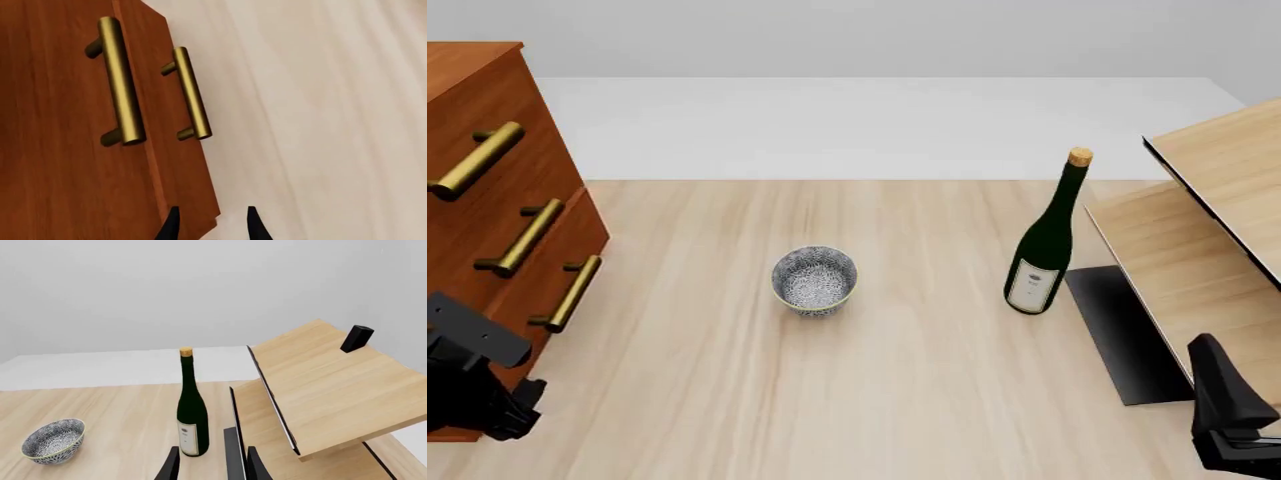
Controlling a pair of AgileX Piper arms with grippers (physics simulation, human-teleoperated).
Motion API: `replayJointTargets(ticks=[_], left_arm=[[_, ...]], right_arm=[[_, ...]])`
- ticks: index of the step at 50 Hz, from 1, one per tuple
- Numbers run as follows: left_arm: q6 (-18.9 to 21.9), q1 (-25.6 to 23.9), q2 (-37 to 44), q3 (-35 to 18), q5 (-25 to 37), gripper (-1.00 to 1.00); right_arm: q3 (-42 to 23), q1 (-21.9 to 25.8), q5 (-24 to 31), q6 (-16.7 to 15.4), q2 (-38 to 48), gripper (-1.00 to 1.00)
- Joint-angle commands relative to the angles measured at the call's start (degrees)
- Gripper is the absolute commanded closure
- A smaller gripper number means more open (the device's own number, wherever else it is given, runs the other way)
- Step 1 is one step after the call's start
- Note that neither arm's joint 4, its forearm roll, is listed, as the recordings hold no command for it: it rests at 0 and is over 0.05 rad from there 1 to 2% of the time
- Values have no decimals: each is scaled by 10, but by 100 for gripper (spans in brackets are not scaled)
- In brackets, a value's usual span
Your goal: Close the bottom drawer of the cabinet and open the top drawer.
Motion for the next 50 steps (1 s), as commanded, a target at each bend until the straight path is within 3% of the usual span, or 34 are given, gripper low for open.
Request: replayJointTargets(ticks=[1,13,18,22,27,29,32,37,38,40,41,42,43,50], left_arm=[[25,17,-1,15,-23,-100],[14,-13,-10,-7,-8,-100],[-17,-47,-3,-50,15,-100],[-71,-91,21,-97,42,-100],[-90,-114,29,-124,55,-100],[-132,-147,47,-154,71,-100],[-155,-172,60,-171,83,-100],[-156,-178,61,-178,86,-100],[-181,-201,68,-194,92,-100],[-173,-197,67,-194,92,-100],[-206,-229,79,-214,101,-100],[-198,-219,78,-212,103,-100],[-217,-238,83,-224,109,-100],[-216,-268,75,-252,112,-100]], right_arm=[[0,-2,0,2,0,-100],[0,-3,0,3,0,-100],[0,-3,0,3,0,-100],[0,-3,0,2,0,-100],[-1,-3,0,3,0,-100],[-1,-4,0,3,0,-100],[0,-3,0,3,0,-100],[0,-4,0,3,0,-100],[0,-4,0,3,0,-100],[0,-4,0,3,0,-100],[0,-4,0,3,0,-100],[0,-4,0,3,-1,-100],[0,-5,0,3,-1,-100],[-1,-5,0,4,-1,-100]])
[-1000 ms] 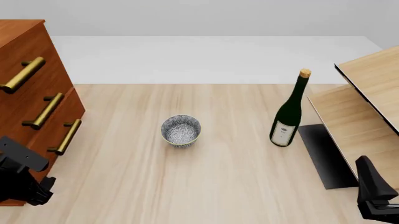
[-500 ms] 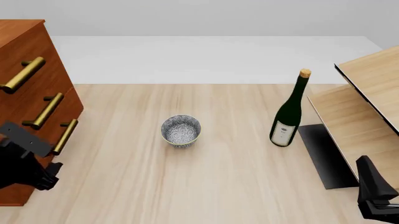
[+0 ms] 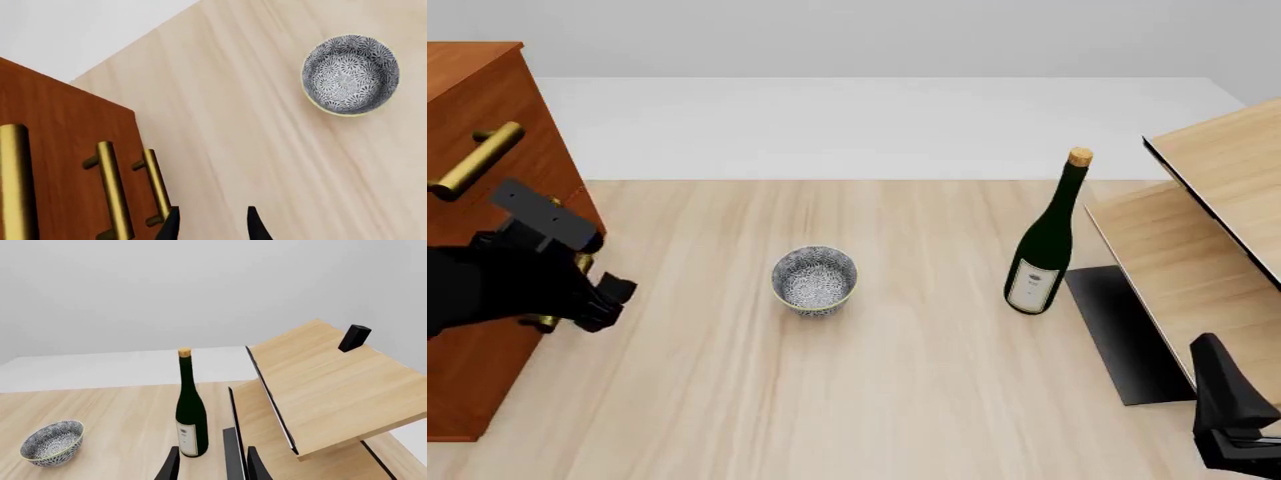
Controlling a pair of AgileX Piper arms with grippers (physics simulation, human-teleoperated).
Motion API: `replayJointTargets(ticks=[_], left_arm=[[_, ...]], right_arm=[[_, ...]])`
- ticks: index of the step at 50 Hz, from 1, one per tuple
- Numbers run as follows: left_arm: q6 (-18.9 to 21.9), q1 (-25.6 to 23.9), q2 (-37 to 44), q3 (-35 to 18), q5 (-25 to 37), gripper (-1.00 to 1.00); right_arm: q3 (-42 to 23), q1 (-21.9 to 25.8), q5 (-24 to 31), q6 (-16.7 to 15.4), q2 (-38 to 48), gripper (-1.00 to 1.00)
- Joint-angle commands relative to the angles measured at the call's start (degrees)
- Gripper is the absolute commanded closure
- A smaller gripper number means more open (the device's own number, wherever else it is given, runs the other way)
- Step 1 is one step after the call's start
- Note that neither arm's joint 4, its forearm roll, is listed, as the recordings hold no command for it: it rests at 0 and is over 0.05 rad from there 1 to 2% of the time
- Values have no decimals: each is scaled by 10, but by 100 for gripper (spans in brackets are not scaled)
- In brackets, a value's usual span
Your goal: Close the bottom drawer of the cabinet and open the top drawer.
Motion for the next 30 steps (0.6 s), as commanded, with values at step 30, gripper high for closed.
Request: replayJointTargets(ticks=[30], left_arm=[[326,-166,-99,72,-191,-100]], right_arm=[[0,0,0,0,0,-100]])
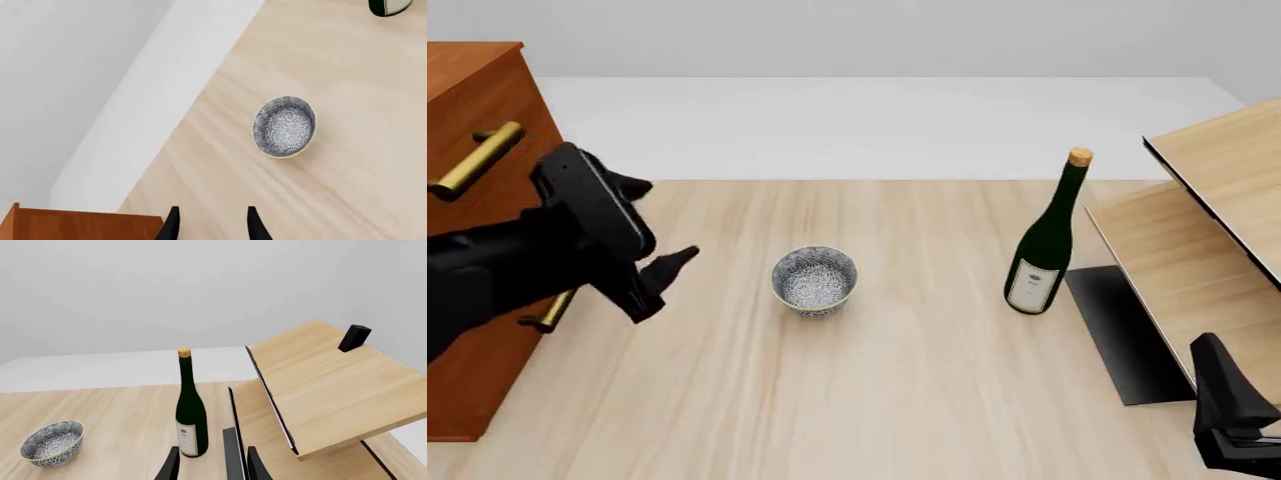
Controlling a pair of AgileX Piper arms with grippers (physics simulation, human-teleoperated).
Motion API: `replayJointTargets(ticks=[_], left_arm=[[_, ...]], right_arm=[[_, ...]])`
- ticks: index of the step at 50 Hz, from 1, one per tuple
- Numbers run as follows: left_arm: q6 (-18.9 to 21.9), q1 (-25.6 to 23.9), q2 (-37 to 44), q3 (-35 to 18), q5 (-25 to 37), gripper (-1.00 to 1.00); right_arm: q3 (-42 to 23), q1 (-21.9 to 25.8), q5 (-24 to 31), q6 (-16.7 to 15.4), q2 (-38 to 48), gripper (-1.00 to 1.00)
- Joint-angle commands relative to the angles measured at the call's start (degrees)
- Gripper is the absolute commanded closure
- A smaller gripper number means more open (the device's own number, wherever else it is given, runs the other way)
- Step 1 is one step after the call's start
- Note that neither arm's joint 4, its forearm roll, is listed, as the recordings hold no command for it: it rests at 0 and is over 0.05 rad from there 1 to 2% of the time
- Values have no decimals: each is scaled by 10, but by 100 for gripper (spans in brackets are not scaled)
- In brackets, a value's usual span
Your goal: Close the bottom drawer of the cabinet and open the top drawer.
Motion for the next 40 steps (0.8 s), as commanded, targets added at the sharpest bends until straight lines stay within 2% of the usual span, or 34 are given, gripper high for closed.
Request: replayJointTargets(ticks=[1,2,4,5,9,11,13,16,19,20,22,23,26,28,30,37,39,40], left_arm=[[188,-4,-43,106,-132,-100],[171,9,-39,87,-111,-100],[205,10,-45,102,-135,-100],[205,10,-45,102,-135,-100],[296,33,-47,146,-206,-100],[269,36,-43,115,-172,-100],[287,45,-44,113,-177,-100],[279,51,-45,96,-167,-100],[307,64,-51,96,-185,-100],[285,66,-50,69,-158,-100],[304,76,-57,73,-182,-100],[290,77,-55,58,-161,-100],[303,88,-58,65,-169,-100],[331,97,-61,82,-193,-100],[316,107,-63,69,-176,-100],[369,129,-72,103,-222,-100],[358,134,-75,93,-211,-100],[366,139,-75,98,-214,-100]], right_arm=[[0,-1,0,0,0,-100],[0,-1,0,1,0,-100],[0,0,0,0,0,-100],[0,0,0,0,0,-100],[0,0,0,1,0,-100],[0,0,0,2,0,-100],[0,0,0,2,0,-100],[0,1,0,2,0,-100],[0,1,0,3,0,-100],[1,0,0,3,0,-100],[1,1,0,3,0,-100],[0,1,0,3,0,-100],[0,1,0,3,0,-100],[0,0,0,3,0,-100],[0,1,0,2,0,-100],[0,1,1,2,0,-100],[0,2,1,2,0,-100],[0,2,0,2,0,-100]])
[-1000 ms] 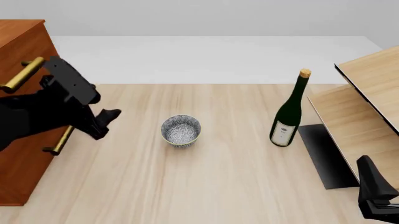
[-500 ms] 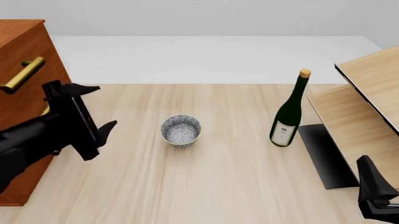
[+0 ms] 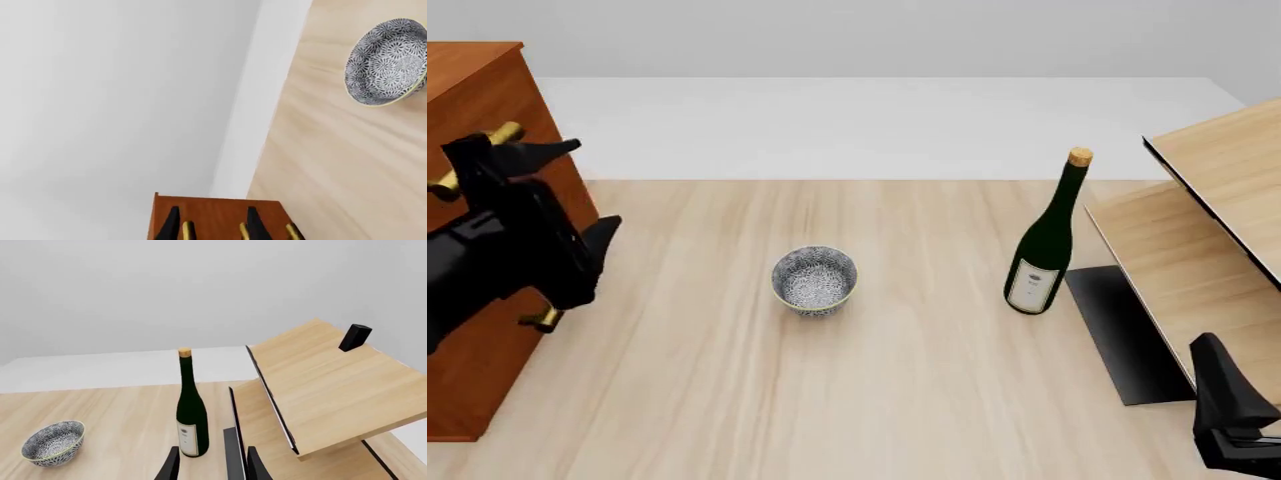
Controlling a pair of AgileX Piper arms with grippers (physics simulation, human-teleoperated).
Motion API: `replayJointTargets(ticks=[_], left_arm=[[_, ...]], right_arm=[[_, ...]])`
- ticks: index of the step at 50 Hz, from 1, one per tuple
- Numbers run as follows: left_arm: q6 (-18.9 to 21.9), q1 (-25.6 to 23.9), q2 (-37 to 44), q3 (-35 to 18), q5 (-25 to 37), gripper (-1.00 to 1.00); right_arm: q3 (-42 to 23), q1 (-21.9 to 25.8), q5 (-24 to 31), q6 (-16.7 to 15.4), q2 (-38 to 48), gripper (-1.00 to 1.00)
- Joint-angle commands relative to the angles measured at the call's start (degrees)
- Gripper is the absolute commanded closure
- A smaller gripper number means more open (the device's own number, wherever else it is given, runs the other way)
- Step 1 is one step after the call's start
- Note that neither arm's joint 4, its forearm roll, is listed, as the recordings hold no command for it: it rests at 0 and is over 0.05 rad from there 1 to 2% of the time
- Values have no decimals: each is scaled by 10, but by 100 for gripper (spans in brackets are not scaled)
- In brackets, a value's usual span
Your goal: Close the bottom drawer of the cabinet and open the top drawer.
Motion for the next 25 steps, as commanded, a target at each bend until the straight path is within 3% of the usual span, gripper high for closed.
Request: replayJointTargets(ticks=[1,25], left_arm=[[45,42,-13,14,-28,-100],[49,97,-15,25,-53,-100]], right_arm=[[0,2,0,-1,0,-100],[0,4,0,-2,0,-100]])
